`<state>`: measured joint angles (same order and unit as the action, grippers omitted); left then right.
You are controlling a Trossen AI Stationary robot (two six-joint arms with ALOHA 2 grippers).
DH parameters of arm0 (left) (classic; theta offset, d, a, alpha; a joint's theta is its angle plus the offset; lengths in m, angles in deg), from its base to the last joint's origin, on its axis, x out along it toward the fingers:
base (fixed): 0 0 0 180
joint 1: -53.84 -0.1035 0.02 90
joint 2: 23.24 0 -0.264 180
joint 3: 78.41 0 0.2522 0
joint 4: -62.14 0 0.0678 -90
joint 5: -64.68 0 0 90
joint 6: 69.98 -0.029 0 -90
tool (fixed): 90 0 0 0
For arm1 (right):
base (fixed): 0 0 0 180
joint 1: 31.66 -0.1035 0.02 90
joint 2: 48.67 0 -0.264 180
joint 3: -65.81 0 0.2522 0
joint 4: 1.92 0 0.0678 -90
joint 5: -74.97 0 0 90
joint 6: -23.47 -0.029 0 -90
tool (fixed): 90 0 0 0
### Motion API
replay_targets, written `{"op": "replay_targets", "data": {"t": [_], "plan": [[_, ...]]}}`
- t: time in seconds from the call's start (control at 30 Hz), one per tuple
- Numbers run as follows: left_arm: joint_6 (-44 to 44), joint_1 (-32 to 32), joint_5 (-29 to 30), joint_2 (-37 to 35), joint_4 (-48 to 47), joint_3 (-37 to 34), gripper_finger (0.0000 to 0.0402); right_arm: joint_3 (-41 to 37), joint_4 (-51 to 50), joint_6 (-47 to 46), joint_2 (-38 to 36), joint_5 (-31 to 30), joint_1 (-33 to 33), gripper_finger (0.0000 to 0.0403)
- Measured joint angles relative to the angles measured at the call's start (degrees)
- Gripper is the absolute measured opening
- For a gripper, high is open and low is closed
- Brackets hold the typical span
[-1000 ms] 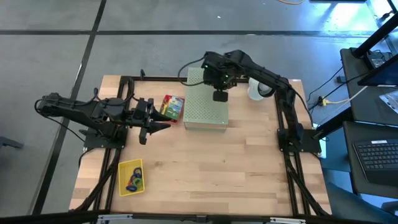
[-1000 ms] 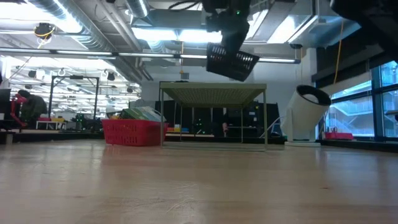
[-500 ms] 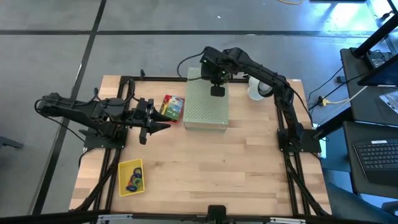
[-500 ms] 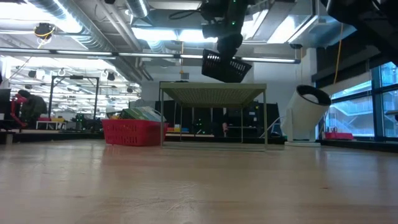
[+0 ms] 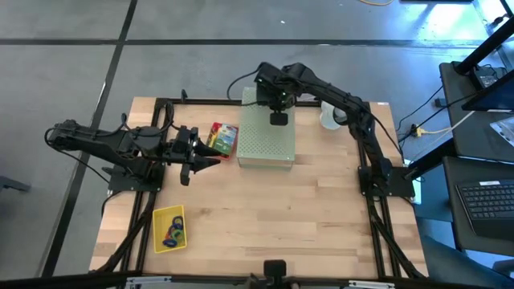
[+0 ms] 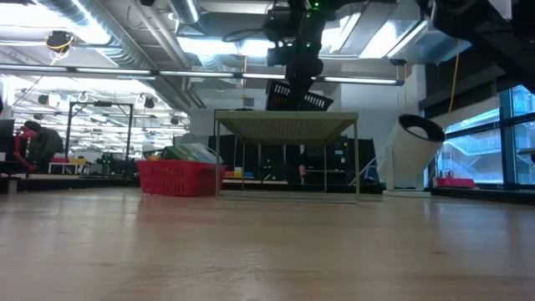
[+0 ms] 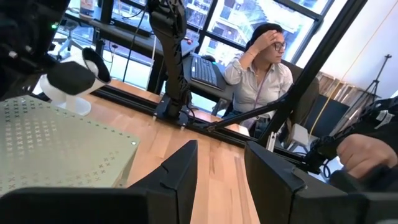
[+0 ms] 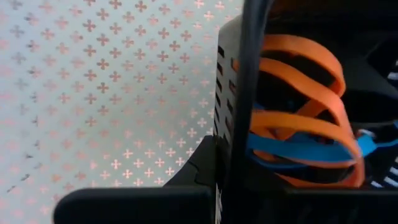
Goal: Pick & Place Office Desk Supplies
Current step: Put the black bin on the shelf
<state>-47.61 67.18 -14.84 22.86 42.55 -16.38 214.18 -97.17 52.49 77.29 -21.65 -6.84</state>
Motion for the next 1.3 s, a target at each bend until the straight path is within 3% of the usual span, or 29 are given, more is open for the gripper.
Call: {"op": "replay_targets", "data": {"t": [0.43, 1.3], "plan": [[0.44, 0.0, 0.15, 0.0, 0.0, 0.0, 0.0127, 0.0, 0.27, 1.3, 1.95, -3.19, 0.94, 0.0], [0.83, 0.0, 0.15, 0.0, 0.0, 0.0, 0.0127, 0.0, 0.94, 1.47, 4.0, -1.92, 1.22, 0.0]]}}
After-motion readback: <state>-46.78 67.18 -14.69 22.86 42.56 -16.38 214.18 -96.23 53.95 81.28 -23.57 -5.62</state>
